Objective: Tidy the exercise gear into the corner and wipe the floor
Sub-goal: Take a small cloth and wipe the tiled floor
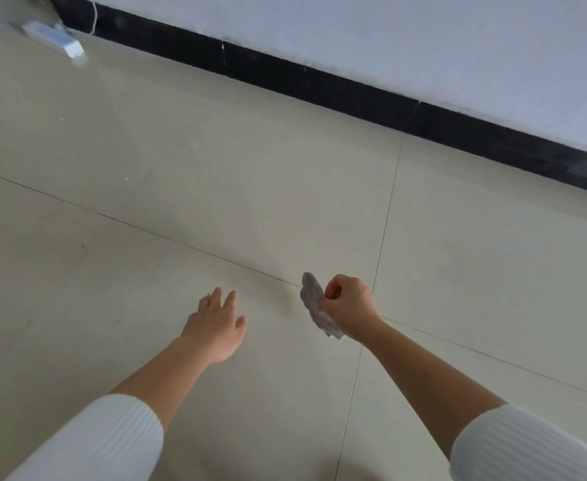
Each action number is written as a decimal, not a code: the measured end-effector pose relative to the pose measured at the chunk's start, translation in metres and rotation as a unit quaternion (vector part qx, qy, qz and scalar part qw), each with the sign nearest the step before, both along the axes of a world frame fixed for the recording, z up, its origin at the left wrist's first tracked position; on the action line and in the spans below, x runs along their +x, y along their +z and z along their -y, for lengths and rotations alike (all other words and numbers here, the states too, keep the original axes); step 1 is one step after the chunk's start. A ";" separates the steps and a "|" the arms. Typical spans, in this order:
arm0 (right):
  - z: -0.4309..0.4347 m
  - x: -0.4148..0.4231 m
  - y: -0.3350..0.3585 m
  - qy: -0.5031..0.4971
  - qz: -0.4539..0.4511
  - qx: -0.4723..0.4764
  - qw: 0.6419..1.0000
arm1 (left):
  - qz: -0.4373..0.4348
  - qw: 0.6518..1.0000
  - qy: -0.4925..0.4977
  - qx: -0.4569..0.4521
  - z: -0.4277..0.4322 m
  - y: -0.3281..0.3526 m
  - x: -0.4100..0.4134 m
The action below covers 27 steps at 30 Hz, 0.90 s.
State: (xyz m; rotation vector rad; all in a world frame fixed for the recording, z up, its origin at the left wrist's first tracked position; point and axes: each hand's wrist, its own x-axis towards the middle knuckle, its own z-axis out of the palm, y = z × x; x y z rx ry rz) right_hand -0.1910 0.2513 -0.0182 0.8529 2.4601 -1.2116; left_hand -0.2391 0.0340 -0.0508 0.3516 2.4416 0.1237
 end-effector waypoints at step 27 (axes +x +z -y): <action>0.276 -0.066 0.760 0.448 -0.111 0.039 0.886 | -0.276 0.888 0.354 0.100 0.221 0.764 0.065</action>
